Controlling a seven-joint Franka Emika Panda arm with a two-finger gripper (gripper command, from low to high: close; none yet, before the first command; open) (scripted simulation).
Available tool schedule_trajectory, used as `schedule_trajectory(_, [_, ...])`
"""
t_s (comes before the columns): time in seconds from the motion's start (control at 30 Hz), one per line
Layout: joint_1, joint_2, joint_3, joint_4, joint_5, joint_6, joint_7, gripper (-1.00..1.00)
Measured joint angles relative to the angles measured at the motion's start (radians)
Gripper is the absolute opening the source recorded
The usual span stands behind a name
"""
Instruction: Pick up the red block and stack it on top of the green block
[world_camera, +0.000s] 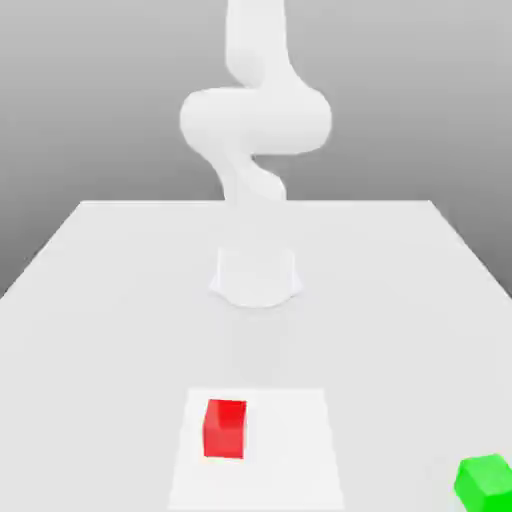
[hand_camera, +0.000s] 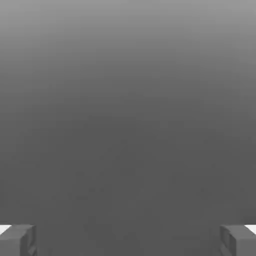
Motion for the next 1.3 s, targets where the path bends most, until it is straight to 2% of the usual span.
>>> schedule_trajectory(0.67, [-0.047, 0.733, -0.038, -0.353, 0.007, 0.401, -0.026, 0.00])
schedule_trajectory(0.87, [-0.060, 0.951, -0.021, -0.341, 0.030, 0.577, -0.044, 0.00])
schedule_trajectory(0.9, [-0.063, 0.977, -0.018, -0.338, 0.032, 0.599, -0.046, -1.00])
schedule_trajectory(1.13, [-0.065, 0.980, -0.016, -0.338, 0.030, 0.601, -0.044, -1.00])
schedule_trajectory(1.3, [-0.060, 0.823, -0.024, -0.361, 0.014, 0.467, -0.032, -1.00])
